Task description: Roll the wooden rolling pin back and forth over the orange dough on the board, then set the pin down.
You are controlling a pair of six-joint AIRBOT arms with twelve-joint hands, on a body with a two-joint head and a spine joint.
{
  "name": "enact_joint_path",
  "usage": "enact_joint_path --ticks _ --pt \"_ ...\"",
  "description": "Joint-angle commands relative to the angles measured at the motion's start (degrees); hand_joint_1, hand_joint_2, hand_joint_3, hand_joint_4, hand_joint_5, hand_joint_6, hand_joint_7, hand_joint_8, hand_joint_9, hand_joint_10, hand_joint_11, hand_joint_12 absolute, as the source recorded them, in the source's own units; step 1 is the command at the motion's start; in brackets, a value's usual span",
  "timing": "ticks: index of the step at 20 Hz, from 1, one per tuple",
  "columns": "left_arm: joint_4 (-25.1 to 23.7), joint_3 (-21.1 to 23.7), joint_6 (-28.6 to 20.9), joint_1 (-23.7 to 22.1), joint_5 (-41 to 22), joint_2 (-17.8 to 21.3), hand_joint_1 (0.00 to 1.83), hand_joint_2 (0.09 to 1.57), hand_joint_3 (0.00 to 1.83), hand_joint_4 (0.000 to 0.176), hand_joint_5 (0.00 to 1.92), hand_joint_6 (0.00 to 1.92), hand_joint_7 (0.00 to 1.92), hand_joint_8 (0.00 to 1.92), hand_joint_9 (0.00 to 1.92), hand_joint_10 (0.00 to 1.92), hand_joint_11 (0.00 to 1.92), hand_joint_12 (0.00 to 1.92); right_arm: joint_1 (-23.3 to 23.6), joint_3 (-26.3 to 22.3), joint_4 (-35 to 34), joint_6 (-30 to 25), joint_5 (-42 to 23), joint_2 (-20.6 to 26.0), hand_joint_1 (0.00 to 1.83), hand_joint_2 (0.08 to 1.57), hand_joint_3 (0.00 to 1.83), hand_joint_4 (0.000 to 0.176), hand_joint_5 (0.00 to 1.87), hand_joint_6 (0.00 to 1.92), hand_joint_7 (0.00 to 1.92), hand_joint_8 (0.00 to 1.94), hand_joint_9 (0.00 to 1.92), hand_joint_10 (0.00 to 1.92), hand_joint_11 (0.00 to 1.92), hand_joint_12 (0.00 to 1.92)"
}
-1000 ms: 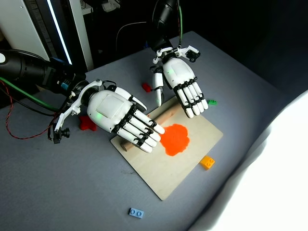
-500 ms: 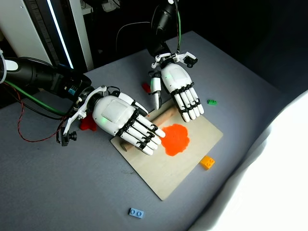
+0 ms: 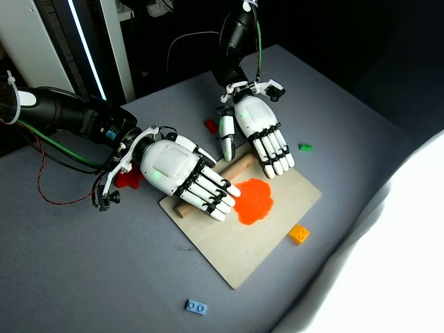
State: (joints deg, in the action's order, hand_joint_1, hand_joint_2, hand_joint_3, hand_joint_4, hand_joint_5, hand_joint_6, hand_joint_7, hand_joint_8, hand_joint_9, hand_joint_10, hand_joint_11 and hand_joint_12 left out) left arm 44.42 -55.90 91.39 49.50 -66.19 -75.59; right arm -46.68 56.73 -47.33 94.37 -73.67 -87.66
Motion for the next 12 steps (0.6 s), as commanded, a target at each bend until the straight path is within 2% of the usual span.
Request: enact_joint_path --ticks 1,7,8,12 --pt "-3.39 -0.33 -0.19 -0.51 -5.56 -0.16 0.00 1.36 0.03 0.000 0.00 0.00 0.00 0.00 0.00 0.00 0.00 0.00 0.45 0.29 4.44 -0.34 -4.74 -0.03 0.00 1.43 0.00 0.000 0.14 0.00 0.16 0.00 0.11 0.00 0.00 0.20" --pt "-3.41 -1.25 -0.46 -0.79 -5.55 -0.96 0.00 1.36 0.03 0.000 0.00 0.00 0.00 0.00 0.00 0.00 0.00 0.00 0.86 3.12 4.44 -0.94 -4.57 -1.18 0.00 1.44 0.00 0.000 0.19 0.01 0.19 0.00 0.15 0.01 0.00 0.29" --pt "-3.42 -1.41 -0.46 -0.79 -5.55 -1.03 0.00 1.36 0.03 0.000 0.00 0.00 0.00 0.00 0.00 0.00 0.00 0.00 0.94 3.71 4.44 -1.04 -4.50 -1.35 0.00 1.45 0.00 0.000 0.17 0.00 0.19 0.00 0.15 0.01 0.00 0.25" --pt "-3.43 -1.99 -0.59 -0.87 -5.55 -1.20 0.00 1.37 0.03 0.000 0.00 0.00 0.00 0.00 0.00 0.00 0.00 0.00 1.27 4.73 4.43 -1.27 -4.35 -1.65 0.00 1.44 0.00 0.000 0.18 0.01 0.19 0.00 0.15 0.00 0.00 0.30"
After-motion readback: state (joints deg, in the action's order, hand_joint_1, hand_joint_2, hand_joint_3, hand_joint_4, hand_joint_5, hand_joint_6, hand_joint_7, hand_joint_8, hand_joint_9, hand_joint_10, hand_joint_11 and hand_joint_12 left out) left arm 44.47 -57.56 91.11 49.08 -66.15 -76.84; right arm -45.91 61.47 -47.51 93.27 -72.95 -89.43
